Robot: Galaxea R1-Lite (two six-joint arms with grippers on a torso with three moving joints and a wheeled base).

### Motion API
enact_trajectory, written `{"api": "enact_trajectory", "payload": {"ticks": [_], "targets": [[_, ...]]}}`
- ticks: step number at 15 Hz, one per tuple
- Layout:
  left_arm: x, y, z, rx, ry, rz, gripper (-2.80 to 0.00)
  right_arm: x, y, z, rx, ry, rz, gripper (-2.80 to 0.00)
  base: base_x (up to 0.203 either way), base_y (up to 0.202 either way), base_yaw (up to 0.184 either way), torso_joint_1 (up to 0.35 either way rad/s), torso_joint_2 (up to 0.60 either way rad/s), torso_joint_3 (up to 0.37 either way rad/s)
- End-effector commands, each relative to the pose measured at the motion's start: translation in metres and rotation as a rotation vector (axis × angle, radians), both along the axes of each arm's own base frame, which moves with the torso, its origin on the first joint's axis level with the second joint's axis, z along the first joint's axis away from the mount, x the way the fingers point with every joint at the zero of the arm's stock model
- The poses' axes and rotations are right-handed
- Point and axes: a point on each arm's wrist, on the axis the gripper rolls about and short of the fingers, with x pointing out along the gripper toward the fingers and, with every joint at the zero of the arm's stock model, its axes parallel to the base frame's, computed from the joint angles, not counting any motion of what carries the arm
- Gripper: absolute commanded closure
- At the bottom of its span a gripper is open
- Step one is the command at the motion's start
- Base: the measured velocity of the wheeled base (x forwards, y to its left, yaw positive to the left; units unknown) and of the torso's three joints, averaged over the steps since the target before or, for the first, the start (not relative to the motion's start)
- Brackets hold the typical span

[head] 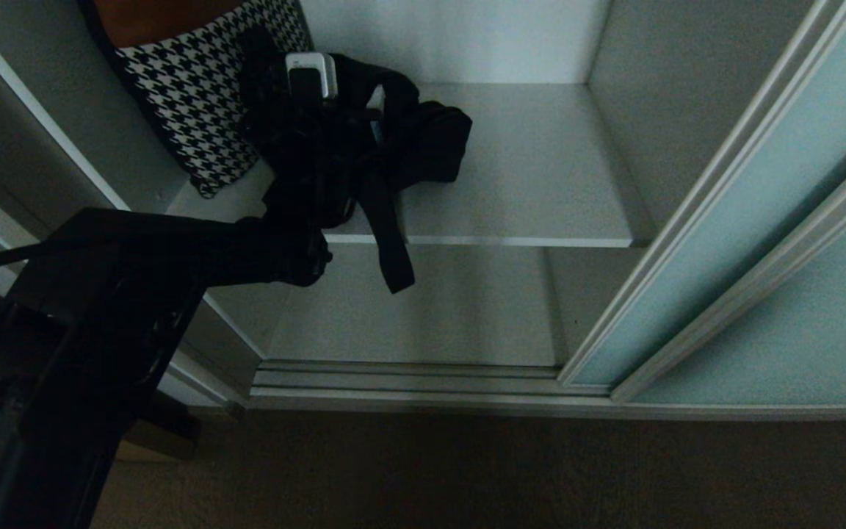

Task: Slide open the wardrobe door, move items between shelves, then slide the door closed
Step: Place the bag on the higher shelf

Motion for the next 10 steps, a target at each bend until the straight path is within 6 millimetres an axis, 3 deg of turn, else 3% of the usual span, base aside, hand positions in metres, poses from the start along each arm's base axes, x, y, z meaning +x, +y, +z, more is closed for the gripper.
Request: {"api": "enact_trajectory", "payload": {"ticks": [1,3,7,10], "targets": [[-0.003,-0.001,0.005,0.018,0.042,-0.003,-2.8,0.0,0.0,0.0,0.0,-0.002,0.001,0.0,0.0,0.0,0.0,0.0,0.0,0.0],[-0.005,0.0,0.007,0.031,0.061,0.001,-2.8,0.0,0.0,0.0,0.0,-0.002,0.0,0.0,0.0,0.0,0.0,0.0,0.0,0.0],[-0.028,0.007,0.026,0.114,0.18,-0.047,-2.8,0.0,0.0,0.0,0.0,-0.002,-0.001,0.0,0.0,0.0,0.0,0.0,0.0,0.0],[-0.028,0.006,0.017,0.182,0.315,-0.082,-2.8,0.0,0.0,0.0,0.0,-0.002,0.0,0.0,0.0,0.0,0.0,0.0,0.0,0.0]]}}
